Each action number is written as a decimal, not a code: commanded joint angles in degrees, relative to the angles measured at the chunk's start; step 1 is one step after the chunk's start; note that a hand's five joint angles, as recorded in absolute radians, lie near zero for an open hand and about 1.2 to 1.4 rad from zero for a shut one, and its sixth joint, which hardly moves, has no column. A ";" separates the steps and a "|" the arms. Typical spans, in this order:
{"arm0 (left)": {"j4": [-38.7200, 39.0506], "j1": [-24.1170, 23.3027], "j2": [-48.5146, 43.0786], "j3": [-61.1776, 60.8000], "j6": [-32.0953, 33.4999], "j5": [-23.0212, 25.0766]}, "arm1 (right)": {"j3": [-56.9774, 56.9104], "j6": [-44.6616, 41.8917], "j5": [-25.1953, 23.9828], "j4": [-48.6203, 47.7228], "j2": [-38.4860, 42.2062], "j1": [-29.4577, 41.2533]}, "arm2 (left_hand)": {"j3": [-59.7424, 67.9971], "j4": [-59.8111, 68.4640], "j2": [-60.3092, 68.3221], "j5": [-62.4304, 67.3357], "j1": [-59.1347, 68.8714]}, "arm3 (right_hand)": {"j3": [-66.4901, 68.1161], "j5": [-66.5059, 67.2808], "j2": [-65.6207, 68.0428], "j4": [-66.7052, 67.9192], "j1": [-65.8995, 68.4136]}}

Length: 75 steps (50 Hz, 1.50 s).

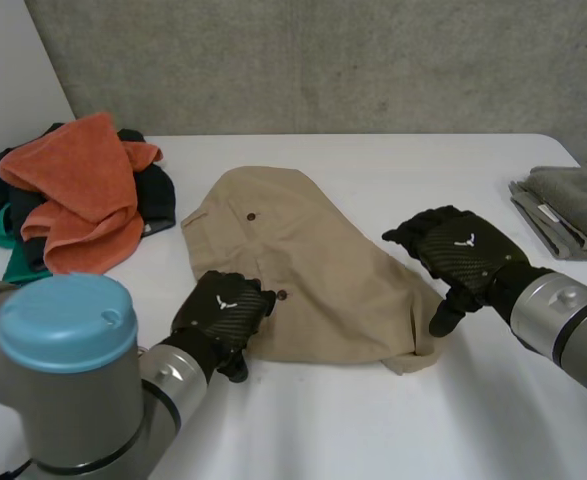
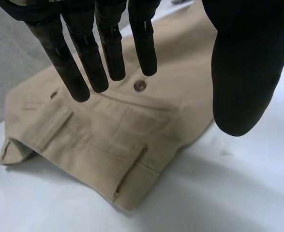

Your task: Fold the laundry.

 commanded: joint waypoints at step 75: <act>2.52 -2.42 12.24 -3.94 -4.38 -1.80 | 0.26 -23.95 -7.35 9.67 -1.29 -6.95 | -3.12 -3.43 -3.08 -3.39 -2.99 | -2.44 -2.89 -2.82 -1.94 -3.48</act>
